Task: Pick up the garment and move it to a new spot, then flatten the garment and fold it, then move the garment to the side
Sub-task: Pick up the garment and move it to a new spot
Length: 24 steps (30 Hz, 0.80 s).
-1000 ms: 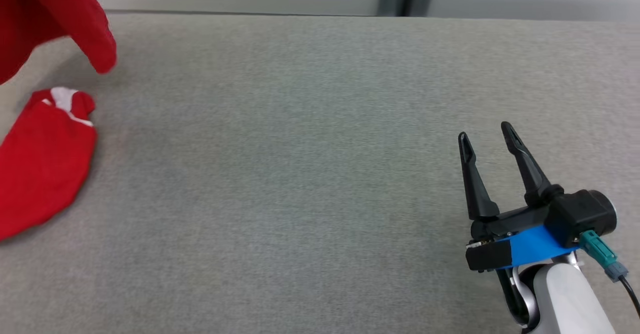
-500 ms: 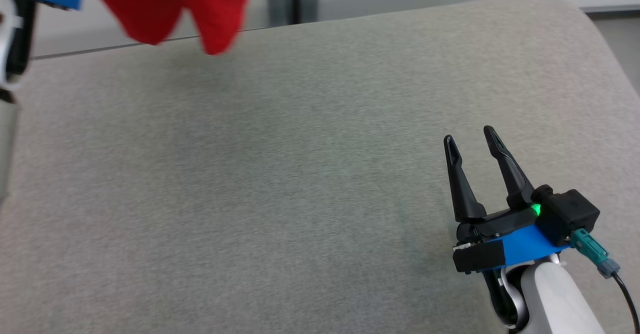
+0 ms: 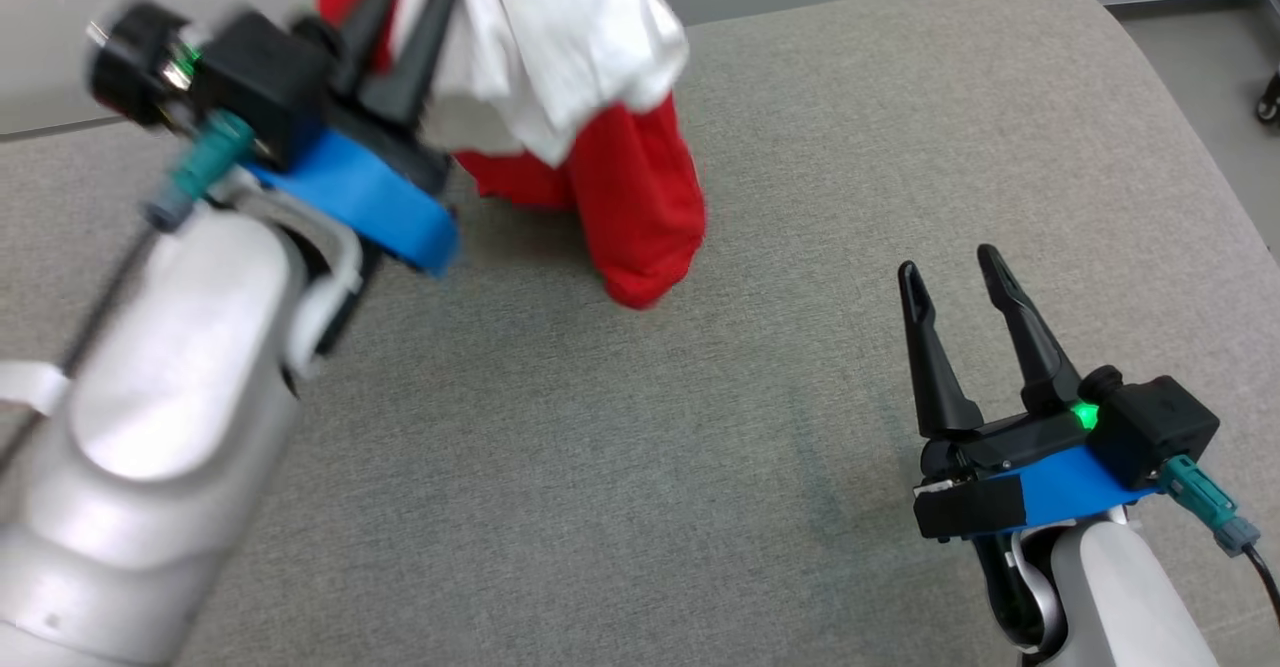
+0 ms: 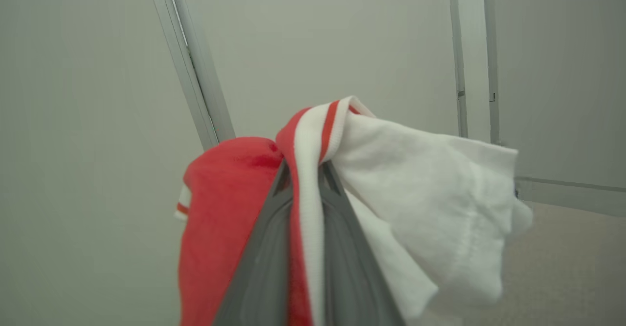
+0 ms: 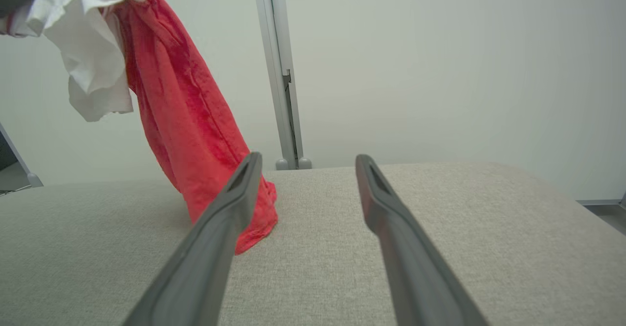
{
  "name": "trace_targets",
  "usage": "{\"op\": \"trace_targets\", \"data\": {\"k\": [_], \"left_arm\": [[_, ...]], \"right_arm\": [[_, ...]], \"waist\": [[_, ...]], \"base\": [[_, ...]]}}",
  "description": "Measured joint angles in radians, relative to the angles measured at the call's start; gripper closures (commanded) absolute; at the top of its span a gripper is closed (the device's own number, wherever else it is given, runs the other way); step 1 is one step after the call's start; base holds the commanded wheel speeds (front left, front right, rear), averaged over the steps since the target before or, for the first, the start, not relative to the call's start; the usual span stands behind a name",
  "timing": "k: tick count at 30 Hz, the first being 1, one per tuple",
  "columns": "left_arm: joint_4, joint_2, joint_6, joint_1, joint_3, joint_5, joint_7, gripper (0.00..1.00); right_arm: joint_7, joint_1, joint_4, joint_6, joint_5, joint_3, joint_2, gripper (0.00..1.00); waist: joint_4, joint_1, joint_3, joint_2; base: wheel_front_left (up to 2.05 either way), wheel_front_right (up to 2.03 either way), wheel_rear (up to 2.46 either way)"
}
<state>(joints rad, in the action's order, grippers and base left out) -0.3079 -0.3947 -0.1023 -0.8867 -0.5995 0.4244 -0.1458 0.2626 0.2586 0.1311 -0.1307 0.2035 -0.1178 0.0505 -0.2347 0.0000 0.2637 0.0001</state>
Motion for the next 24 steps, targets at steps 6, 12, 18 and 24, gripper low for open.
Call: {"op": "trace_targets", "data": {"k": [6,12,18,24], "left_arm": [[-0.063,0.058,0.005,0.156,-0.059,0.028,-0.042,1.00],[-0.136,0.118,-0.003,0.276,-0.131,0.044,-0.073,1.00],[-0.212,0.177,-0.012,0.353,-0.213,0.043,-0.090,1.00],[-0.246,0.206,-0.013,0.364,-0.221,0.037,-0.107,0.00]], "right_arm": [[0.000,-0.002,0.002,0.000,-0.009,0.024,0.000,0.00],[0.000,-0.006,0.004,0.000,-0.027,0.043,0.000,0.00],[0.000,-0.009,0.011,0.000,-0.029,0.042,0.000,0.00],[0.000,-0.017,0.022,0.000,-0.034,0.049,0.000,0.00]], "waist": [[0.025,0.0000,-0.006,0.0000],[0.052,0.0001,-0.010,0.0000],[0.073,0.0000,-0.019,0.0000],[0.096,0.0001,-0.038,0.0000]], "base": [[0.00,0.00,0.00],[0.00,0.00,0.00],[0.00,0.00,0.00],[0.00,0.00,0.00]]}}
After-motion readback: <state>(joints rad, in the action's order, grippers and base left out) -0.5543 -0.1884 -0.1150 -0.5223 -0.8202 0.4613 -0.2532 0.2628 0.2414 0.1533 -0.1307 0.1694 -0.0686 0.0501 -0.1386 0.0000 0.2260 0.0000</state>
